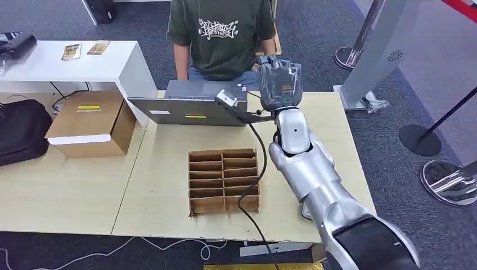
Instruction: Pass the card to the sensor for recognition and then transmit it.
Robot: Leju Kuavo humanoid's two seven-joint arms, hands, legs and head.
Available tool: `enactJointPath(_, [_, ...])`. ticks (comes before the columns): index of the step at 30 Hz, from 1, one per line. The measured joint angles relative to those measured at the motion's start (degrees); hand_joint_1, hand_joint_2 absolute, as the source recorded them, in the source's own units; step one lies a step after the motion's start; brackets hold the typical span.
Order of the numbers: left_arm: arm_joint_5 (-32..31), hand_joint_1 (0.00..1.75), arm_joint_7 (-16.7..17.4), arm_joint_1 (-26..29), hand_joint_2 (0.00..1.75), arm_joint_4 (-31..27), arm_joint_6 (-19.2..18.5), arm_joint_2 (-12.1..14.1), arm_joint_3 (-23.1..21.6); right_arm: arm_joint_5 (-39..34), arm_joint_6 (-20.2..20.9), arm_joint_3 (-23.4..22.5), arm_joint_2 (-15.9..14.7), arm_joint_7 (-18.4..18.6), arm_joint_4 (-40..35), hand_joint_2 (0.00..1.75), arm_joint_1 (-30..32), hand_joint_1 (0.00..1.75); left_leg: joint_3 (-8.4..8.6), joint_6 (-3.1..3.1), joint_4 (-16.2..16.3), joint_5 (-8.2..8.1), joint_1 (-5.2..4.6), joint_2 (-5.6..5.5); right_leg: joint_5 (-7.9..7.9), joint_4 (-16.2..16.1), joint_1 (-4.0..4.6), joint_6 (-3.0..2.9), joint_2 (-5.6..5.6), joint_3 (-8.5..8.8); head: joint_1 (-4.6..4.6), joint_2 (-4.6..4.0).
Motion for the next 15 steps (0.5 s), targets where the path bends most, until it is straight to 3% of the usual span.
enactJointPath(4, [0.3,0.00,0.2,0.0,0.00,0.0,0.0,0.0,0.0,-13.2,3.4,-5.1,1.1,-4.6,-3.3,1.75,1.4,1.75,-0.01,0.00,0.0,0.00,0.00,-0.02,0.00,0.0,0.00,0.00,-0.01,0.00,0.00,-0.02])
enactJointPath(15, [0.5,0.00,1.3,0.0,0.00,0.0,-0.1,0.0,-0.1,-38.3,12.7,-15.1,2.5,-8.1,-11.3,1.75,3.7,1.75,-0.01,0.00,0.0,0.00,0.00,-0.01,0.00,0.0,0.00,0.00,-0.01,0.00,0.02,0.00])
